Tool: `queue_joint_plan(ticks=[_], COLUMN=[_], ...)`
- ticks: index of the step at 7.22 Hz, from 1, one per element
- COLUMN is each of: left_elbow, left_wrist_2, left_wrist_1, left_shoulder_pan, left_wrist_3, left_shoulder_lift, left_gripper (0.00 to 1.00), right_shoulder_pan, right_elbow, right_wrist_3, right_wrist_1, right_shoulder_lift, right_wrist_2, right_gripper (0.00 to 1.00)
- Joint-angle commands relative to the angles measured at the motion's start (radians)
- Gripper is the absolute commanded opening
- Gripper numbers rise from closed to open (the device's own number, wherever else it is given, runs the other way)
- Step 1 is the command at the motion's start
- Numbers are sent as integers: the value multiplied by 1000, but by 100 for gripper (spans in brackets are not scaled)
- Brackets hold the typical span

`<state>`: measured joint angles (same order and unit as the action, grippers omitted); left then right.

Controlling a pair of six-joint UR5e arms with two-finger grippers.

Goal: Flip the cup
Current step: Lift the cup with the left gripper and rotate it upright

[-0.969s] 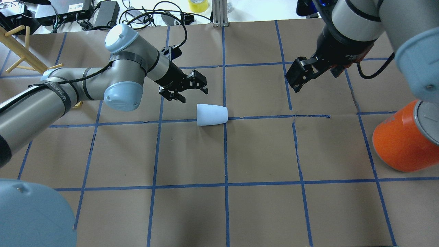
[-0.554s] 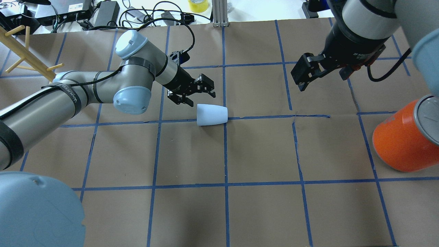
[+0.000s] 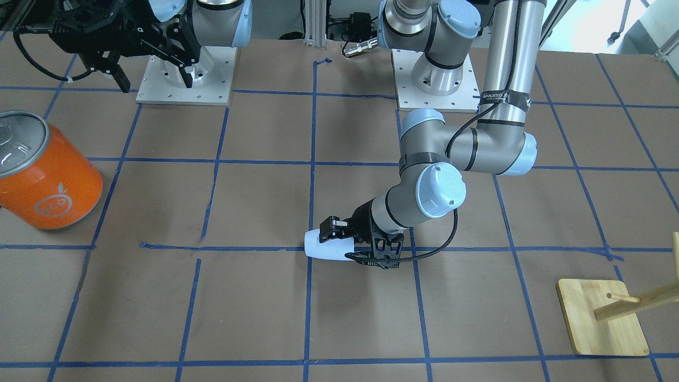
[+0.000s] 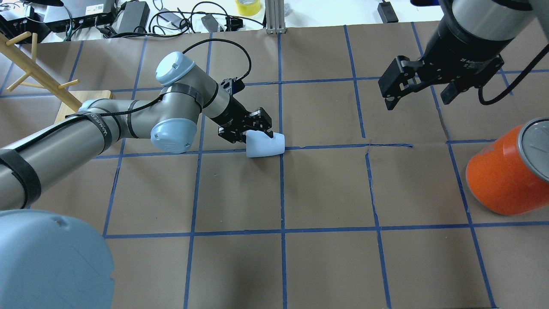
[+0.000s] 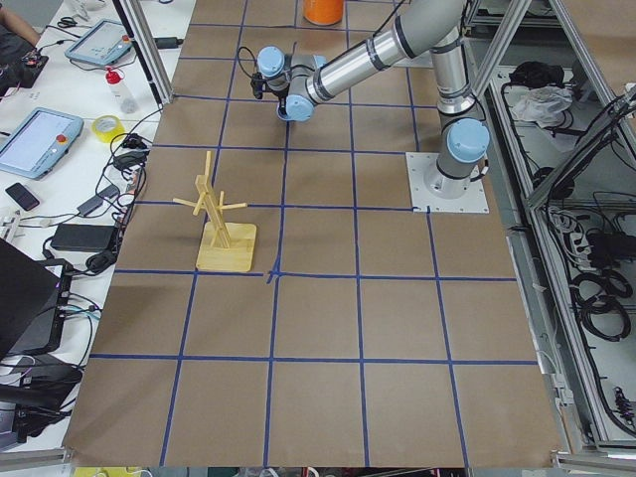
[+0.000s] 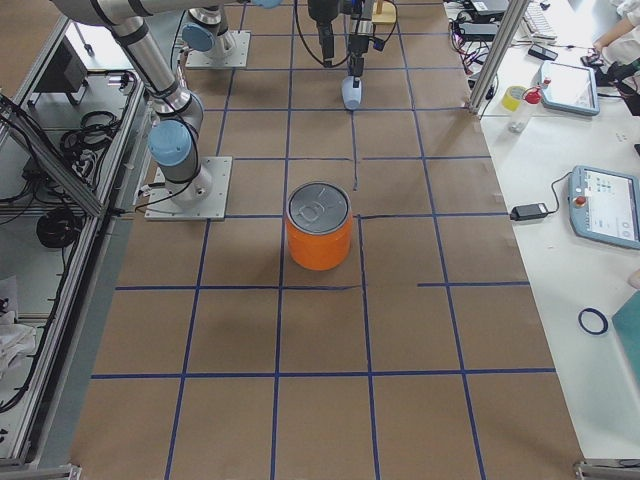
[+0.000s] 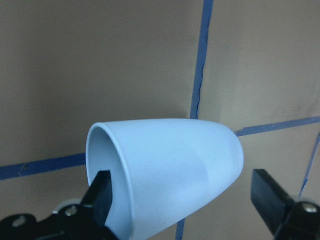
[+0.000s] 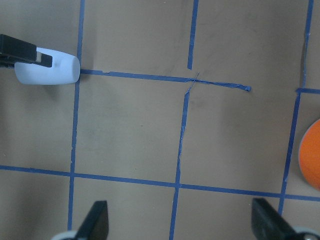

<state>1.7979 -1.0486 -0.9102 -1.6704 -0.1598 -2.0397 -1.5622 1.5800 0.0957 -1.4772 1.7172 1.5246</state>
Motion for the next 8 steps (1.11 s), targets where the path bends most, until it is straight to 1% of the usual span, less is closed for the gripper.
queue_joint_plan(ticks=[1,2,3,4,5,6,7,8], left_elbow=[-11,-28,-54,-87,-119,-161,-237,-326], left_wrist_2=[38,30,25,19,-52,-133,-278,-324], left_wrist_1=[-2,-6,-6,-15,-42,-124,-189,-296], left_shoulder_pan=[0,0,0,0,0,-2,-6,-5], left_wrist_3=[-48,-128,-173,-229,-294,-308,-293,-267], left_shoulder_lift=[1,3,16,10,12,35,52,70], left_gripper=[0,0,0,0,0,0,0,0], right_shoulder_pan=[5,10,16,16,17,19,19,19], right_elbow=[-2,-6,-5,-6,-11,-8,-2,2], right_wrist_3=[15,15,15,33,67,64,73,65], right_wrist_1=[21,9,23,14,-64,-81,-80,-77], right_shoulder_lift=[2,1,1,2,-2,-1,-4,-5], right_wrist_2=[20,14,26,17,6,9,3,-4], right_gripper=[100,100,100,100,100,100,100,100])
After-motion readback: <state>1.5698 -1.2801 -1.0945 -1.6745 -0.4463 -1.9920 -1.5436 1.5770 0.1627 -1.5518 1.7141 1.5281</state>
